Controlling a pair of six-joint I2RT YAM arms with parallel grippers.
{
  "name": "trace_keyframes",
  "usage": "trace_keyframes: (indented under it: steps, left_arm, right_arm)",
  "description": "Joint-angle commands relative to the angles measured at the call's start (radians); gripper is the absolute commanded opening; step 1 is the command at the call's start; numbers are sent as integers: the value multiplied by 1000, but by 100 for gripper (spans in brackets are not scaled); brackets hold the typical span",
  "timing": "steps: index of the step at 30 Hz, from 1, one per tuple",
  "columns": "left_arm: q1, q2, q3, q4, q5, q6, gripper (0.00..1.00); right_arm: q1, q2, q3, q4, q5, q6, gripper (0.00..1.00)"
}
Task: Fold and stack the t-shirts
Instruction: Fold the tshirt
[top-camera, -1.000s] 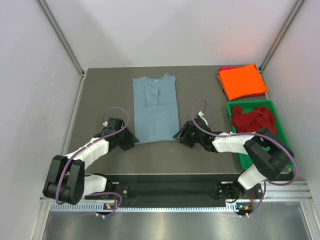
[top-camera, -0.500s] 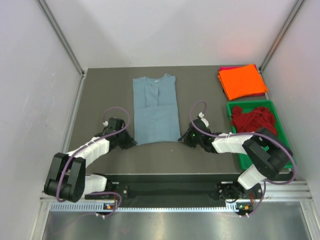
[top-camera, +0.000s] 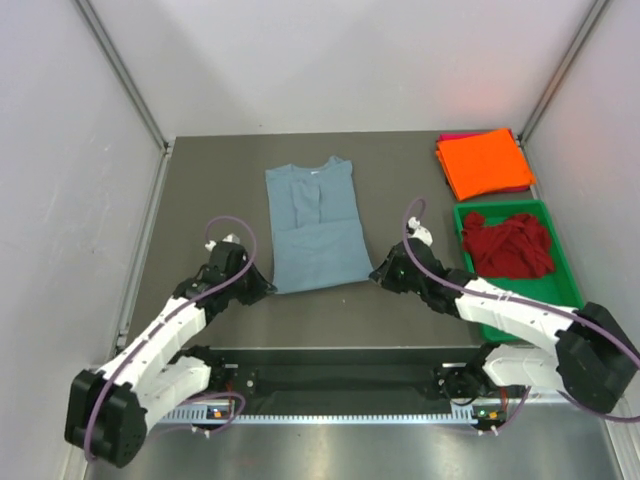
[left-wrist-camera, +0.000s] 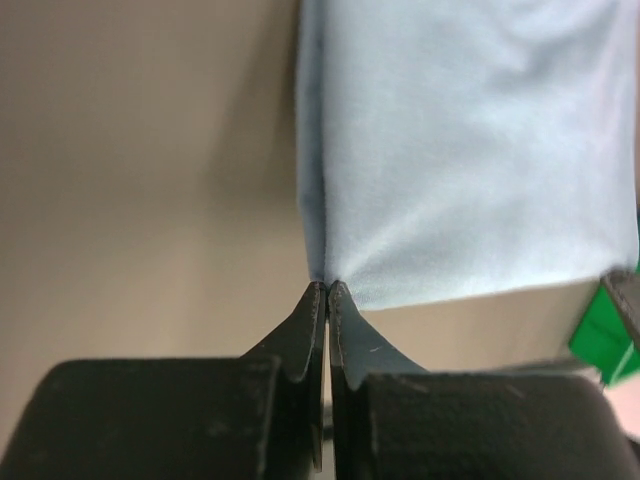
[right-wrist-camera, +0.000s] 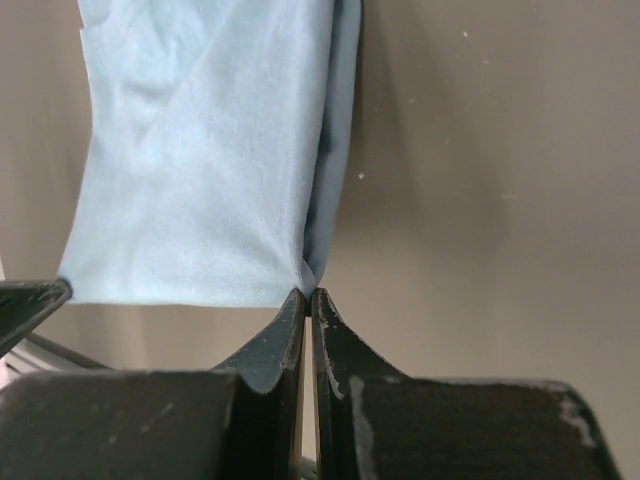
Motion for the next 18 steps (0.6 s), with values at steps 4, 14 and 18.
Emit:
trace_keyframes:
  steps: [4,14,18]
  left_arm:
    - [-173,-158,61,-256,-150,-130,0]
    - [-345,-284,144,-388,-228,-221,0]
    - [-343,-204,206,-286,-181,-151,0]
  right_arm:
    - [67,-159,11,-225,107,-24,0]
    - [193,-394,-5,-406,208,32,0]
    - [189,-397,65,-408,259,-37,0]
